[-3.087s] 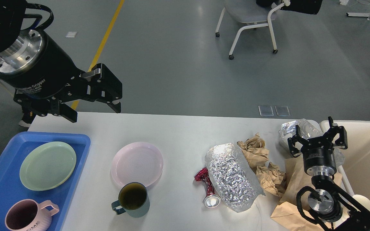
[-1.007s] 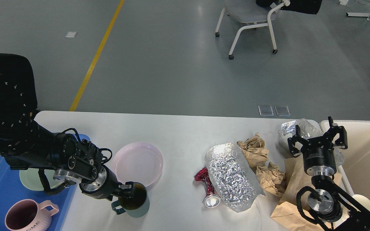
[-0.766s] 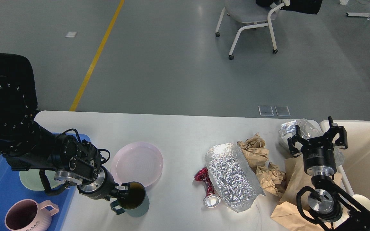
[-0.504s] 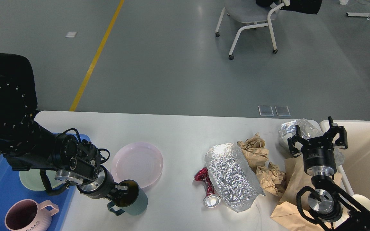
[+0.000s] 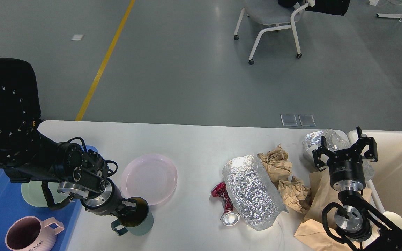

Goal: Tidy desktop
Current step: 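Lift the dark green mug and place it on the blue tray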

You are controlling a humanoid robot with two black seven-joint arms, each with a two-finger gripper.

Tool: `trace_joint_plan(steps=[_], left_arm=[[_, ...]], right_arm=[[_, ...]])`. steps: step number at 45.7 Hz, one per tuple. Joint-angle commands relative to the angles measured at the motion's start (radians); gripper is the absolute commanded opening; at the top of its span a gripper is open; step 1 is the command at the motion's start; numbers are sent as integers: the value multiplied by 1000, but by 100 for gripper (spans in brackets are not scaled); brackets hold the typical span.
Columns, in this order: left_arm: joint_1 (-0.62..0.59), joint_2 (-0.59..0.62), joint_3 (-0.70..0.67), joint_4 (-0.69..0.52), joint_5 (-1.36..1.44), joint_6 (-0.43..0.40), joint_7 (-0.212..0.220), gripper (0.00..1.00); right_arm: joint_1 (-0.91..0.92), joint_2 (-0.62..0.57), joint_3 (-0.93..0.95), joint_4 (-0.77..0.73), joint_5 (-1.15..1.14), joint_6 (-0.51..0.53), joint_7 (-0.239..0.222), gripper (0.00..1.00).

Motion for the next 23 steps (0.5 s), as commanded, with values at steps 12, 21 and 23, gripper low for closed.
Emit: trace_joint_plan(steps=[12,21,23], left_arm=[[-416,65,96,-121,-14,-367,-10,0],[-751,82,202,-238,-18,-450,-19,0],[-795,100,211,-238,-20,-496,-24,0]], right_arm=[[0,0,0,0,0,0,0,100],[0,0,0,0,0,0,0,100],[0,0,0,0,0,0,0,100]])
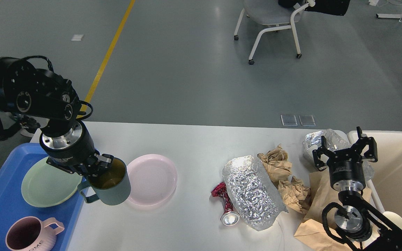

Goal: Tidy desktop
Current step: 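Lift the dark green mug and place it on the blue tray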

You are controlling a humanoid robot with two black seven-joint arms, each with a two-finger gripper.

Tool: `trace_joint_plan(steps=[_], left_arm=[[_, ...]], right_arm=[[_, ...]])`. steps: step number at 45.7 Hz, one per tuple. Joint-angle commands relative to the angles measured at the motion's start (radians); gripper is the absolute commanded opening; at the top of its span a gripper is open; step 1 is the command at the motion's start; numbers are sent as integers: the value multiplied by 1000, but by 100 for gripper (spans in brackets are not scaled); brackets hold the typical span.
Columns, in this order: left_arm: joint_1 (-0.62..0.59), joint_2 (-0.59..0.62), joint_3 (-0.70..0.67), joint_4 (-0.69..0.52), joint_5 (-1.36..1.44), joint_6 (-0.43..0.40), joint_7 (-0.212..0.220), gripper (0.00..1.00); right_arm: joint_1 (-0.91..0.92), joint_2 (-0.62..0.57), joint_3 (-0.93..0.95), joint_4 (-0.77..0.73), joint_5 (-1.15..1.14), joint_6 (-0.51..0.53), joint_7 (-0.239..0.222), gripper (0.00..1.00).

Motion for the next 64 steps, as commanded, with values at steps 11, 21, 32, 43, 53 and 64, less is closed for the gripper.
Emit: trace_joint_plan(steps=[11,21,32,43,53,64], left_arm=[[-232,70,94,-24,-5,-178,-88,0],[-225,175,172,7,-7,-175,-71,0],[-124,438,298,154,65,-176,-12,0],[149,703,220,395,177,-201,-13,0],[411,844,51,571,233,-203,-13,0],[696,864,-159,708,234,-195,-16,0]], right_arm=[[0,0,0,0,0,0,0,100],[0,0,0,0,0,0,0,100],[0,0,0,2,0,0,0,100],[0,0,0,0,0,0,0,100],[0,0,0,2,0,0,0,100],[0,0,0,0,0,0,0,100]])
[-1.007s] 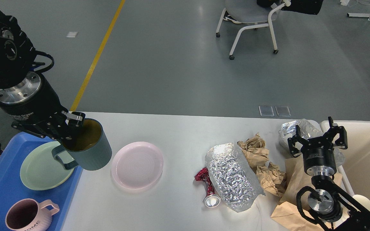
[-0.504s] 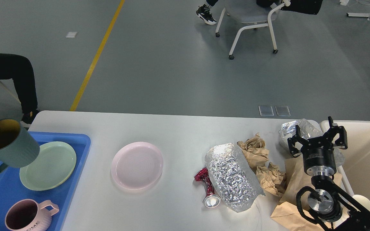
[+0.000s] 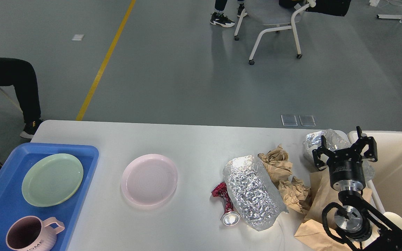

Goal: Tidy desktop
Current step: 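Lift the dark green mug and place it on the blue tray, then raise the left gripper and move it toward the pink plate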

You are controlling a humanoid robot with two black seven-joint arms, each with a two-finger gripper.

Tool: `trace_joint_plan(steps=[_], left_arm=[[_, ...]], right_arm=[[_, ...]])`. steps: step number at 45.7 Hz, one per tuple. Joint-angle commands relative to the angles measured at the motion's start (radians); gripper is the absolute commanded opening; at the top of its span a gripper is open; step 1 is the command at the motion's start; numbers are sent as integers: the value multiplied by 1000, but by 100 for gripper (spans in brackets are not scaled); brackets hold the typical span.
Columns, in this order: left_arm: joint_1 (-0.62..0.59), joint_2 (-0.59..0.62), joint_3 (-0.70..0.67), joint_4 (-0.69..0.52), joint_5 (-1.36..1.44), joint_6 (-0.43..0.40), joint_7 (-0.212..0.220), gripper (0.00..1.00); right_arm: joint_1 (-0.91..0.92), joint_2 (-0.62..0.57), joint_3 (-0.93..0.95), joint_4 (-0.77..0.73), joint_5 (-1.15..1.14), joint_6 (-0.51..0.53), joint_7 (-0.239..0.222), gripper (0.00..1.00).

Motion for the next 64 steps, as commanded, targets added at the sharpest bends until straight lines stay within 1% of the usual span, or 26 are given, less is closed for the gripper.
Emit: trace_joint_plan(steps=[1,7,13,17,26,34,46,53,55,56,59,61,64], left_arm=[[139,2,-97,78,0,11,-2,0],[299,-10,-212,150,0,35,-10,0],[397,-10,-321,156,0,73,-1,0],[411,-18,-337,156,0,92,-2,0],[440,-55,-340,156,-3,103,-7,0],[474,-65,-344,156,-3,161,-5,0],[515,-70,-378,156,-3,169,-7,0],[532,-72,-393,156,-5,170,-2,2],[537,-70,-395,156,-9,170,-5,8],[537,-70,-393,156,-12,172,-5,13],[537,-67,-393,156,-21,185,-13,39],[537,-65,-395,156,-25,211,-16,55],[537,-70,-406,156,-25,244,-16,77]], right_arm=[[0,0,0,-1,0,0,0,100],[0,0,0,-1,0,0,0,100],[0,0,0,-1,0,0,0,100],[0,0,0,-1,0,0,0,100],[0,0,0,-1,0,0,0,100],[0,0,0,-1,0,0,0,100],[0,0,0,-1,0,0,0,100],[0,0,0,-1,0,0,0,100],[0,0,0,-1,0,0,0,100],[0,0,0,-1,0,0,0,100],[0,0,0,-1,0,0,0,100],[0,0,0,-1,0,0,0,100],[0,0,0,-1,0,0,0,100]])
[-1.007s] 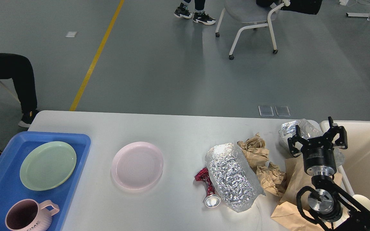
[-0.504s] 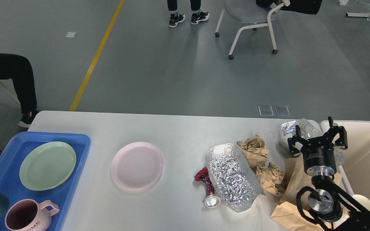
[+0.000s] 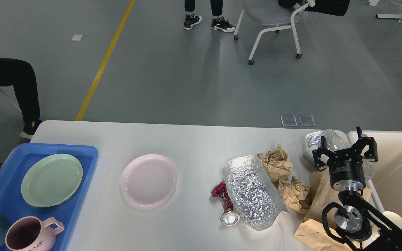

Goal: Tidy desktop
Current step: 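Raise the left gripper and move it toward the pink plate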

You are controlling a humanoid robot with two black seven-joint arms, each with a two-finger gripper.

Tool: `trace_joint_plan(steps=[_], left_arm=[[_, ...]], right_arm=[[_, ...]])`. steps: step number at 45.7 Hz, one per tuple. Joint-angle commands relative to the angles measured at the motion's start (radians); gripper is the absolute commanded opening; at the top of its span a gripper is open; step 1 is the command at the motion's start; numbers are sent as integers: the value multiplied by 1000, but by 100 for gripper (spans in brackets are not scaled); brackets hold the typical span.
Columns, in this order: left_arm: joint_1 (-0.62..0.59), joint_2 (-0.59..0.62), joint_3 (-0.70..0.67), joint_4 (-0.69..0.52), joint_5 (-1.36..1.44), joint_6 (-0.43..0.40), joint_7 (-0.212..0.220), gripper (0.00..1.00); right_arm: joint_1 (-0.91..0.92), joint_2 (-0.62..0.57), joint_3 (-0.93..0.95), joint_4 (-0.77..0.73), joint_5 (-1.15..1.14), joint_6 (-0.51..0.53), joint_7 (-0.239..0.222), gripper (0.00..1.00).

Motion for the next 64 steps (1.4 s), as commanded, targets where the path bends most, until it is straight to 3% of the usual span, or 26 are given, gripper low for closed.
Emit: trace_joint_plan(steps=[1,22,29,37,46,52,64], left_arm=[[0,-2,-16,-2,-5,55,-4,81],[-7,13,-10,-15,-3,52,-3,91],[-78,48,17,-35,-3,12,11,92],[-355,24,232,-104,-5,-28,11,92],[-716,-189,543,-241,-126,-46,10,93],[-900,-355,605,-365,-219,-92,8,93],[-1291,-535,616,-627,-281,-128,8,95]], right_arm=[[0,0,0,0,0,0,0,100],[0,0,0,0,0,0,0,100],[0,0,0,0,0,0,0,100],[0,0,0,0,0,0,0,100],[0,0,0,0,0,0,0,100],[0,0,0,0,0,0,0,100],[0,0,0,0,0,0,0,100]])
